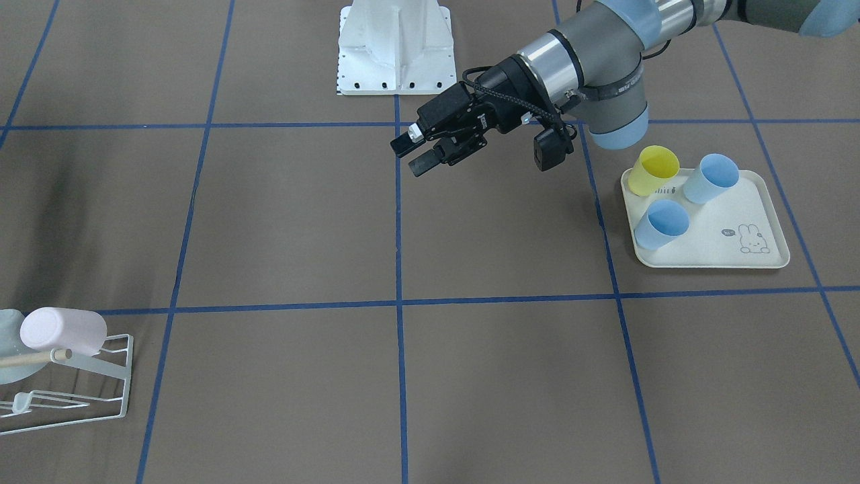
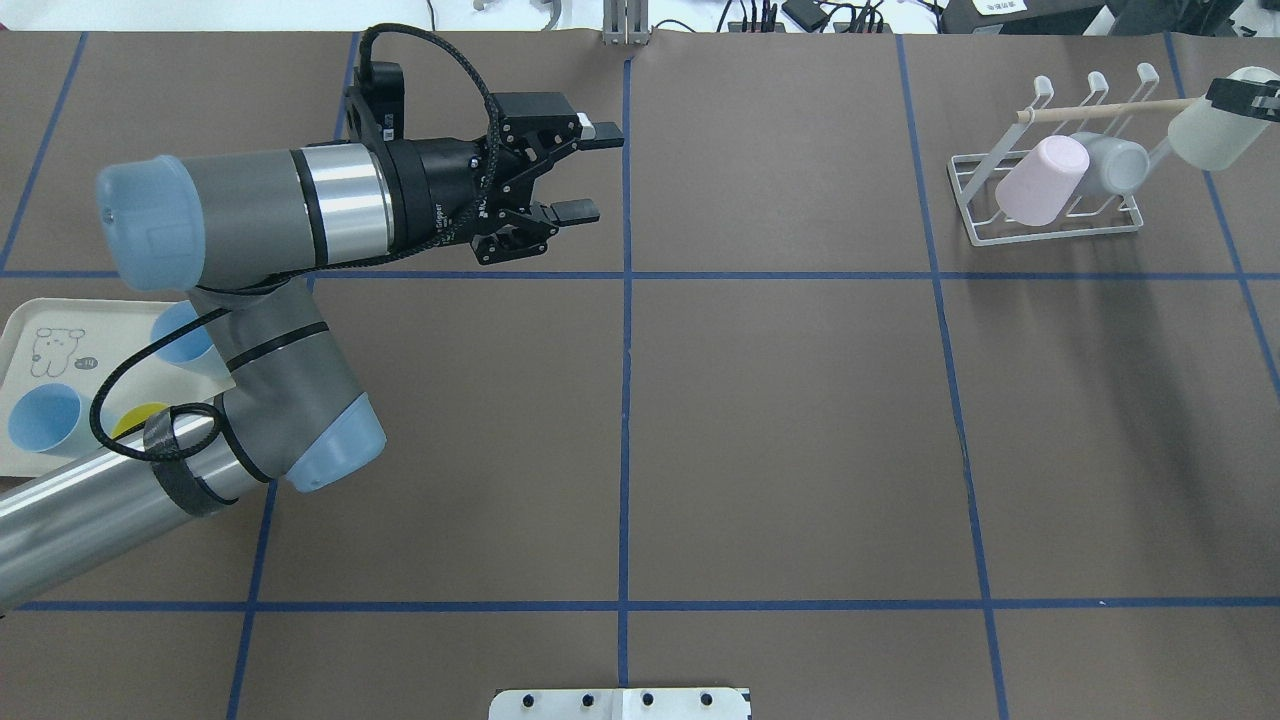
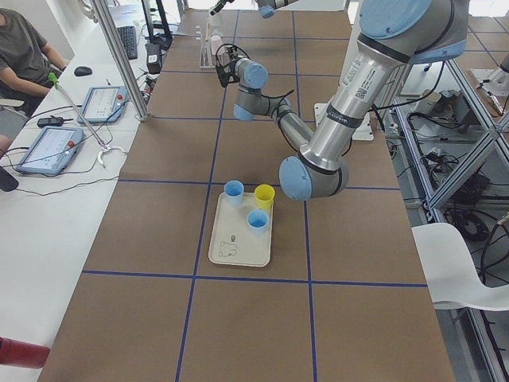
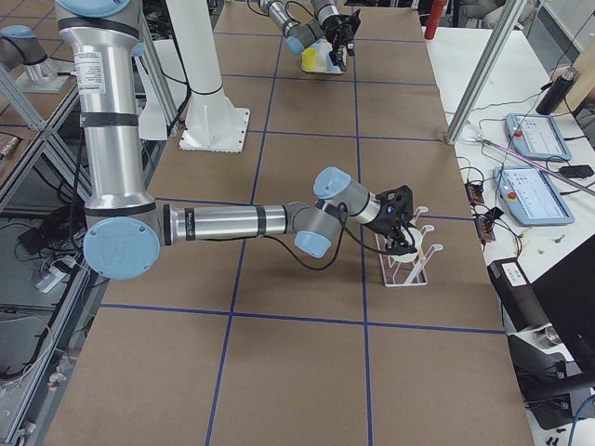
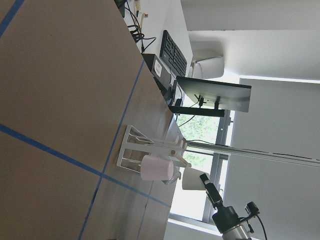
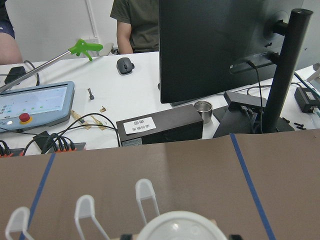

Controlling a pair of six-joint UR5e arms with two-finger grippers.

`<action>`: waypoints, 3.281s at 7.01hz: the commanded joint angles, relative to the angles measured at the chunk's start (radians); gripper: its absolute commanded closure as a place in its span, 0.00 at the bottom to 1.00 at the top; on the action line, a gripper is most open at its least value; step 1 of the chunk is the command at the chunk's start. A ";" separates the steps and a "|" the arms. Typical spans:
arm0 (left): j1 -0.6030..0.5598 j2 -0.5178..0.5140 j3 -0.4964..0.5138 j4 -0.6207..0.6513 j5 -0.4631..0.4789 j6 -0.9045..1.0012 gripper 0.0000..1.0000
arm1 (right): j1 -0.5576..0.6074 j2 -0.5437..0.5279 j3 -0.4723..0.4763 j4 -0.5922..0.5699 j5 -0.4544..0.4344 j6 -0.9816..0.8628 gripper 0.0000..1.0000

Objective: Transfer IKEA cup to right arm and place on rack

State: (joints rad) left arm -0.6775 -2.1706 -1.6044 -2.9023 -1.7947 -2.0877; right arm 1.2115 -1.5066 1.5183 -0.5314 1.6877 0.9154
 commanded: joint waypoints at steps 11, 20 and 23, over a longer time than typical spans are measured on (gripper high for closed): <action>-0.005 0.002 -0.003 0.000 -0.002 0.002 0.17 | -0.032 0.040 -0.075 0.106 0.010 0.049 0.00; -0.171 0.649 -0.472 0.736 0.005 1.306 0.20 | -0.125 -0.152 0.235 0.128 0.198 0.364 0.00; -0.268 0.791 -0.427 0.729 -0.164 1.532 0.20 | -0.139 -0.159 0.262 0.126 0.239 0.364 0.00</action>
State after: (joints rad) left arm -0.8765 -1.4243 -2.0590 -2.1754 -1.8512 -0.6522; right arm 1.0768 -1.6617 1.7627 -0.4042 1.9000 1.2781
